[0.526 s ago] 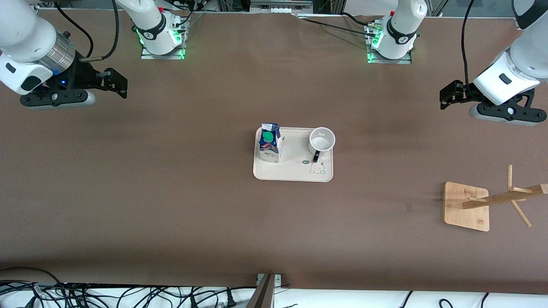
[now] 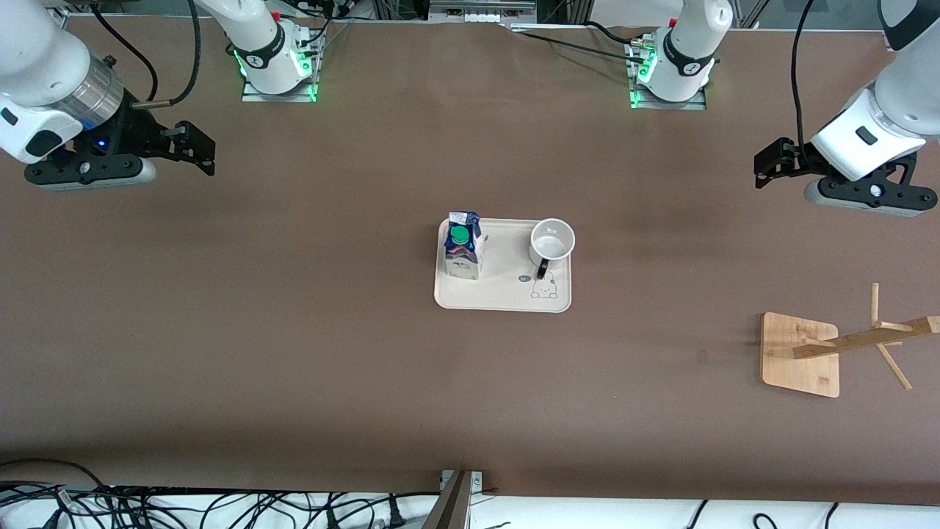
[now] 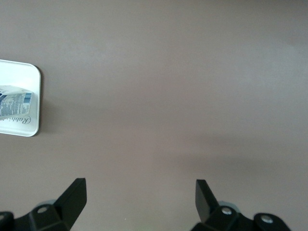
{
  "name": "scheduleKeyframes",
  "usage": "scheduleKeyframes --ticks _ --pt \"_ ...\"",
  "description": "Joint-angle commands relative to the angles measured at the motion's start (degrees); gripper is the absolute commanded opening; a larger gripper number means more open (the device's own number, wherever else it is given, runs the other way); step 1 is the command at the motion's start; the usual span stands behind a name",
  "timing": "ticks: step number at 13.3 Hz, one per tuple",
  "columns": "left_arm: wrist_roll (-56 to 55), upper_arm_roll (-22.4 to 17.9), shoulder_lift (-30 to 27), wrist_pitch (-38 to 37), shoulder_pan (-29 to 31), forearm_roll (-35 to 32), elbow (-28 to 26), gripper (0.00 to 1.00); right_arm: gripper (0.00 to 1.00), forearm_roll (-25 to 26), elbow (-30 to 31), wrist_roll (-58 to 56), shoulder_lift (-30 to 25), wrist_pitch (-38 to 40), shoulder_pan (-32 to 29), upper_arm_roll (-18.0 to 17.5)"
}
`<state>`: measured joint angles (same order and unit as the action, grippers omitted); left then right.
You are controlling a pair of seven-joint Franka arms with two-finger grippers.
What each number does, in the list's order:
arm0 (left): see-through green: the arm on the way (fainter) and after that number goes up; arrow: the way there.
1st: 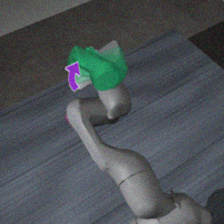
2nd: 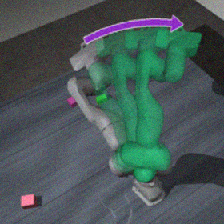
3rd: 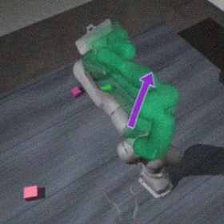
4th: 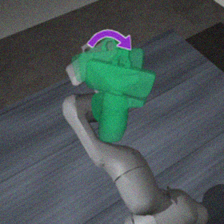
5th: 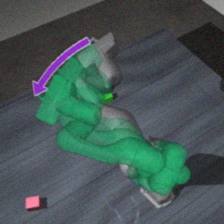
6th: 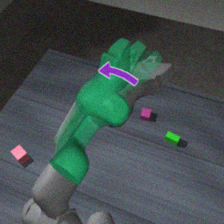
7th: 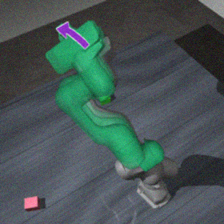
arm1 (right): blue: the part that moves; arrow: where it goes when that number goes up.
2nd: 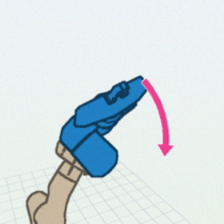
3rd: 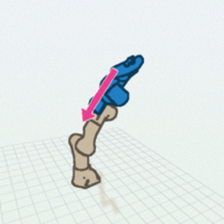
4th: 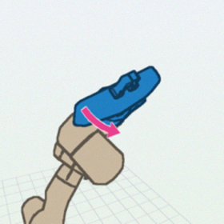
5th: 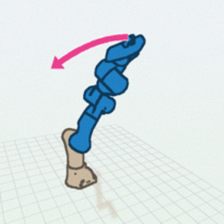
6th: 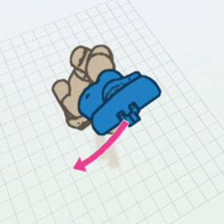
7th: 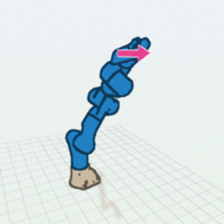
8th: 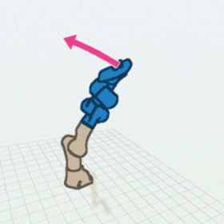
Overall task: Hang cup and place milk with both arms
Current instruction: 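Reach the right gripper toward the milk carton on the tray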
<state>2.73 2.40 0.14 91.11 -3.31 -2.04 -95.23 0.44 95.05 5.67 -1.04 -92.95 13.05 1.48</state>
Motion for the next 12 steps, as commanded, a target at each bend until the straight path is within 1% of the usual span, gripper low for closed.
scheduleKeyframes --ticks 1,2,3,5,6,7,8,10,12 --pt "1.22 0.06 0.65 -1.55 0.06 0.01 1.81 1.0 1.0 -0.27 -1.27 -0.57 0.6 -2.39 0.05 0.11" --pt "1.31 0.06 0.65 -1.55 0.06 0.01 1.89 1.0 1.0 -0.18 -1.53 -1.27 2.25 -3.55 0.13 -0.24" --pt "1.22 0.06 0.65 -1.55 0.06 0.01 1.89 1.0 1.0 0.08 -1.88 -1.28 2.45 -3.3 0.4 -0.42" --pt "1.22 0.06 0.65 -1.9 0.06 0.01 1.89 1.0 1.0 -0.18 -1.62 -1.71 3.23 -2.33 0.57 -0.42" --pt "1.22 0.06 0.65 -1.99 0.06 0.01 1.89 1.0 1.0 -0.18 -1.53 -2.93 5.76 -1.28 0.75 -0.42" --pt "1.31 0.06 0.65 -2.25 0.06 0.1 1.89 1.0 1.0 -0.35 -2.05 -4.6 6.13 0.73 1.01 -0.42" --pt "1.4 0.06 0.65 -2.17 0.06 0.1 1.89 1.0 1.0 -0.79 -2.15 -5.57 6.14 0.75 1.97 -0.6" --pt "1.4 0.06 0.65 -2.17 0.06 0.1 1.89 1.0 1.0 -3.24 -2.24 -5.14 7.19 -0.04 3.9 -0.69" --pt "1.05 0.14 0.65 -2.17 -0.12 -0.16 1.98 1.0 1.0 -7.63 -2.24 -1.13 9.56 -2.75 5.84 -0.77"
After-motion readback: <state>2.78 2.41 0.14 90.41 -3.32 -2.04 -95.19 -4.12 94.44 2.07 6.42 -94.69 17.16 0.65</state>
